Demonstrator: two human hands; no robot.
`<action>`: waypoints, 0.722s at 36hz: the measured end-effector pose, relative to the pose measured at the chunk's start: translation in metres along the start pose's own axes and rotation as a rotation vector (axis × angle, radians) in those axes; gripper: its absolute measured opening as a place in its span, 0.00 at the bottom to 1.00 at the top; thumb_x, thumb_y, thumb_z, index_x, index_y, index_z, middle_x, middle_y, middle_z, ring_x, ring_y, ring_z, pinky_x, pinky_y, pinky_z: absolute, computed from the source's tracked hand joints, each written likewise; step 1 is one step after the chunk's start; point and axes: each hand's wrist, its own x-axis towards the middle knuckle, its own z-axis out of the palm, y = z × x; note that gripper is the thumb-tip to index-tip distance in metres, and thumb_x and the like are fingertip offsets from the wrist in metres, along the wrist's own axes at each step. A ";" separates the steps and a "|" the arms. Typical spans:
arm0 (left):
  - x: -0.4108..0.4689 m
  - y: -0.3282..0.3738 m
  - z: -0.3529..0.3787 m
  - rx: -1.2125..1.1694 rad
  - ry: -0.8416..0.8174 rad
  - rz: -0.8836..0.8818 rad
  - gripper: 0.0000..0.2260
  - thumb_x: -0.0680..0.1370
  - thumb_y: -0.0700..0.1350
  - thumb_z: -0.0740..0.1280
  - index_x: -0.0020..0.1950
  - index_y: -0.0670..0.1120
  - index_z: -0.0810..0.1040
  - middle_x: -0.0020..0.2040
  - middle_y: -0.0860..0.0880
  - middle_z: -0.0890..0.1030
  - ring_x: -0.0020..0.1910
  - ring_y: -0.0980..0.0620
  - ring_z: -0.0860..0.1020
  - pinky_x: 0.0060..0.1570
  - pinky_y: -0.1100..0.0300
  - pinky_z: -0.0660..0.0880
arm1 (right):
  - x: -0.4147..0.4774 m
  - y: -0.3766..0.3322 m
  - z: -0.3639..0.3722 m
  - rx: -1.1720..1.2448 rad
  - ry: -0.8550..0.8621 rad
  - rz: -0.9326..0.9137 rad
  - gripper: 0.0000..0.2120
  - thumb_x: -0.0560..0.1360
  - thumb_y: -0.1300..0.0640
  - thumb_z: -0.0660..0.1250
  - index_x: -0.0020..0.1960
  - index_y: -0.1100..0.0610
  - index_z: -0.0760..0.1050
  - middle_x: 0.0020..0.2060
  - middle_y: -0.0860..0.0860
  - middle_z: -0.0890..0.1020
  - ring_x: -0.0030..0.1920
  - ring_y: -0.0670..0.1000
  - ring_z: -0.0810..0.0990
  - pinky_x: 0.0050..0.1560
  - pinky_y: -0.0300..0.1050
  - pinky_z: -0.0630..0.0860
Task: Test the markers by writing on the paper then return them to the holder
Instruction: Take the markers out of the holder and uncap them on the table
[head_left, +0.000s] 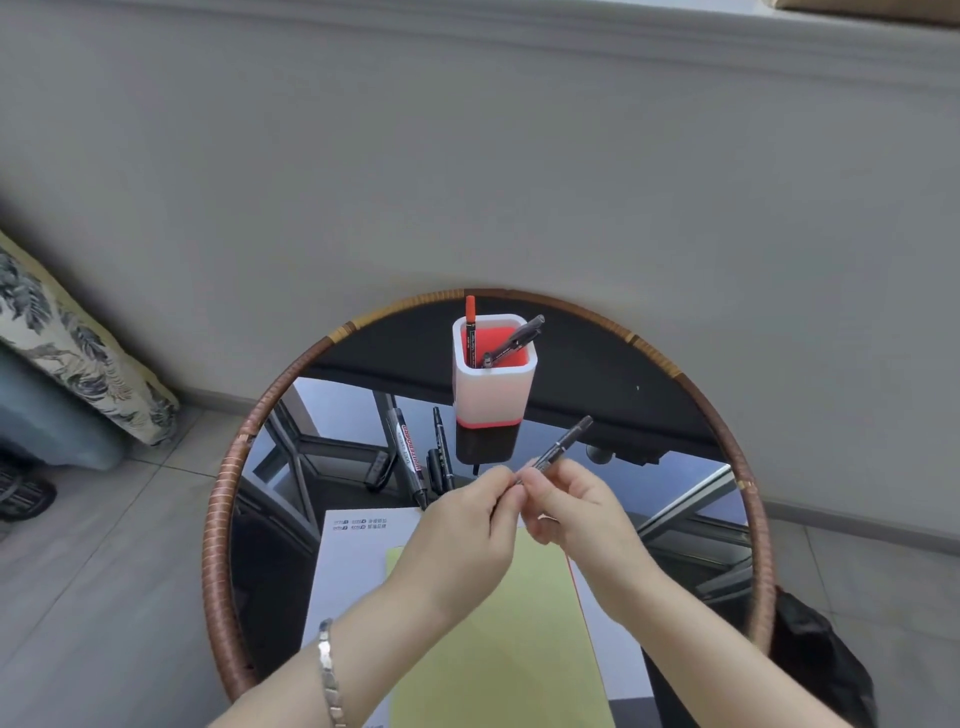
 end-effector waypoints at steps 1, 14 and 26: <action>0.001 0.001 0.000 -0.024 -0.019 -0.009 0.11 0.80 0.49 0.57 0.38 0.50 0.69 0.28 0.52 0.71 0.28 0.54 0.66 0.31 0.58 0.62 | 0.001 0.001 -0.001 0.025 0.011 -0.008 0.07 0.78 0.58 0.59 0.48 0.60 0.74 0.32 0.50 0.73 0.30 0.44 0.70 0.35 0.39 0.68; 0.015 -0.014 -0.005 0.331 -0.105 -0.298 0.11 0.80 0.42 0.54 0.61 0.45 0.68 0.56 0.48 0.73 0.49 0.46 0.76 0.45 0.55 0.73 | 0.062 0.008 -0.034 -0.367 0.146 0.231 0.11 0.79 0.56 0.58 0.46 0.62 0.74 0.33 0.51 0.80 0.31 0.46 0.79 0.31 0.36 0.76; 0.025 -0.014 0.035 0.696 -0.407 -0.169 0.12 0.75 0.44 0.65 0.56 0.41 0.70 0.60 0.44 0.66 0.42 0.43 0.73 0.34 0.58 0.63 | 0.057 0.029 -0.049 -0.684 0.203 0.194 0.16 0.78 0.52 0.59 0.50 0.65 0.77 0.27 0.52 0.76 0.28 0.47 0.74 0.37 0.42 0.72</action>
